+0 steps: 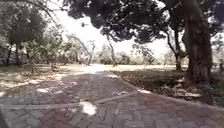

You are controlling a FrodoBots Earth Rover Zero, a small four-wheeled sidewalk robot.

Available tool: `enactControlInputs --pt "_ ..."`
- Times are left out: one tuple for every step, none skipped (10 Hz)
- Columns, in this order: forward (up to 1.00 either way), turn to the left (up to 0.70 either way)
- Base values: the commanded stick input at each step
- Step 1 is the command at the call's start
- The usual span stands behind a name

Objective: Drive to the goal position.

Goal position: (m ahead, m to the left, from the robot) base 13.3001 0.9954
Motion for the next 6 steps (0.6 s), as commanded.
enactControlInputs --pt "0.0 0.7" --pt "0.0 0.7" --pt "0.0 0.7" --pt "0.0 0.7" --pt "0.0 0.7" --pt "0.0 0.7"
